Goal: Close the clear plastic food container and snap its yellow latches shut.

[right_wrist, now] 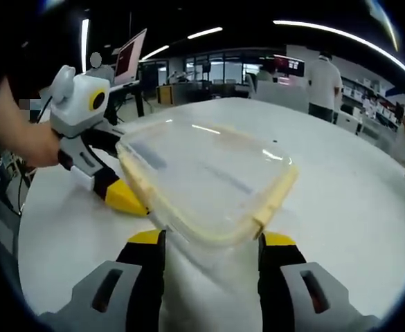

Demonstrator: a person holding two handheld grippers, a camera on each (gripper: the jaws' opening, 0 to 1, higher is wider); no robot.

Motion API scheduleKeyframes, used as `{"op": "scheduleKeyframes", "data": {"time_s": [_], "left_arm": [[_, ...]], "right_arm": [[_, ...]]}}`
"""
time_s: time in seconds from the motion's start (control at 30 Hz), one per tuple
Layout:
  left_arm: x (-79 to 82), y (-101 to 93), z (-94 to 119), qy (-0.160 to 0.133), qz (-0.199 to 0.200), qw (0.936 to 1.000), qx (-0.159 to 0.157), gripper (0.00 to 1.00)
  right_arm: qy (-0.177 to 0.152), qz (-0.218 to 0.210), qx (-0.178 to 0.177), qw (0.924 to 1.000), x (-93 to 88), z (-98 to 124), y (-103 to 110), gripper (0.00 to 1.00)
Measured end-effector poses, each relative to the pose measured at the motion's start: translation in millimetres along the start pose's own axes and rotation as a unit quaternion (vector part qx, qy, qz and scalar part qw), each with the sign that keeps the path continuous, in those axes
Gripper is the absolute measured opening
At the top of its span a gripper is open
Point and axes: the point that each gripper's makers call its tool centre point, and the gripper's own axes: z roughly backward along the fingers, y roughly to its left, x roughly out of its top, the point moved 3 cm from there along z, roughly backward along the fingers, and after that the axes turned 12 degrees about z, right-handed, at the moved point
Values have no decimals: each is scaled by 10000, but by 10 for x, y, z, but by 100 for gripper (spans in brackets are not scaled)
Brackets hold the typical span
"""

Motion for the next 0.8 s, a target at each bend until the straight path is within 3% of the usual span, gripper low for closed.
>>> {"op": "scheduleKeyframes", "data": {"time_s": [0.23, 0.3, 0.4, 0.57, 0.8], "left_arm": [[-31, 6, 32, -39, -6, 10000, 6, 54], [-38, 8, 42, -71, 20, 10000, 32, 58], [-38, 31, 48, -174, 190, 9996, 128, 73], [-49, 15, 65, -218, 253, 9994, 103, 82], [-61, 8, 98, -317, 329, 9989, 128, 91]], "right_arm": [[-84, -5, 5, 10000, 12, 12, 24, 55], [-129, -58, -1, 9999, 15, 11, 26, 58], [-176, -128, 2, 9998, 9, 7, 33, 67], [-379, -271, 67, 9989, 16, 8, 72, 86], [-523, -433, 117, 9976, 18, 34, 114, 97]]}}
